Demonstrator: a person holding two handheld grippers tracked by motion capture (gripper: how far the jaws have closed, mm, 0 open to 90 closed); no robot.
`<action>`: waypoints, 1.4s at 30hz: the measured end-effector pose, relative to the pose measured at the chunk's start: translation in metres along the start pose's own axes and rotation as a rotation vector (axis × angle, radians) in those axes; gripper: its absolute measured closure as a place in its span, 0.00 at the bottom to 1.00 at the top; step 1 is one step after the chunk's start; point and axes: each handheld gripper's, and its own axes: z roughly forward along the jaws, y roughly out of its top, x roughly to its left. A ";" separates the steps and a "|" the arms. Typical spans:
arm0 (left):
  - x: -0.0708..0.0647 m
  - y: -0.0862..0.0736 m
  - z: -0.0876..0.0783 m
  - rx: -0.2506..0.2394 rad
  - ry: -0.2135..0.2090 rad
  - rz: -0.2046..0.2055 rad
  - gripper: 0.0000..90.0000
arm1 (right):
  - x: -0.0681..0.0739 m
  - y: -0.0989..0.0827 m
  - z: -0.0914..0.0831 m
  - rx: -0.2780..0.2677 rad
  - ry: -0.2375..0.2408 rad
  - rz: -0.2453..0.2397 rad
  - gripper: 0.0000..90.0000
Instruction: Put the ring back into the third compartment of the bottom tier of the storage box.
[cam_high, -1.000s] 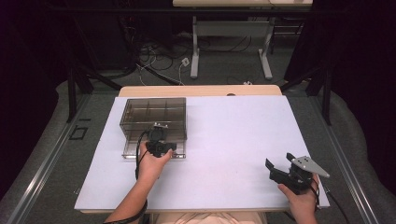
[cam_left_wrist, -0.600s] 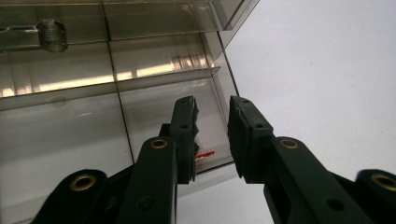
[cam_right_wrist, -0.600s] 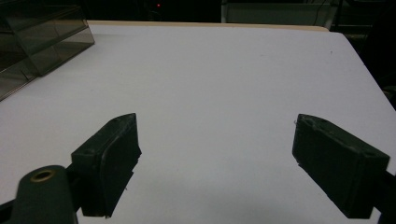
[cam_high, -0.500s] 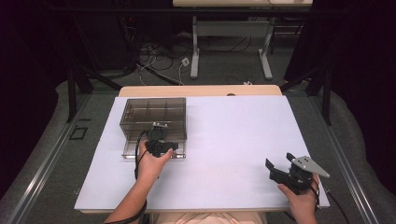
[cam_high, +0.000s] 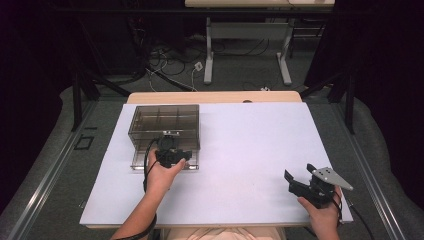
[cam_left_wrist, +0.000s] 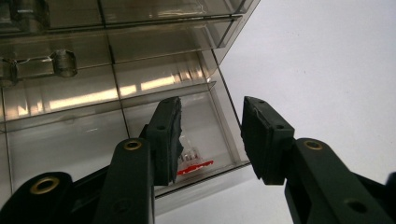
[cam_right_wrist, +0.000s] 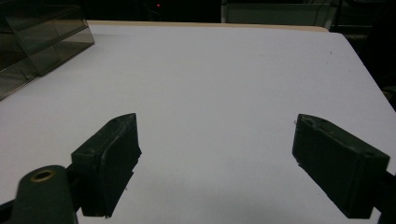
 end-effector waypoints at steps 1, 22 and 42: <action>0.000 0.000 0.000 -0.001 -0.003 0.005 0.63 | 0.000 0.000 0.000 0.000 0.002 0.003 0.16; -0.012 0.001 -0.009 -0.088 0.033 0.151 0.32 | 0.000 -0.001 0.001 0.012 0.000 0.003 0.16; -0.008 0.002 -0.037 -0.199 -0.088 0.086 0.09 | 0.001 -0.001 0.001 0.005 0.000 0.011 0.16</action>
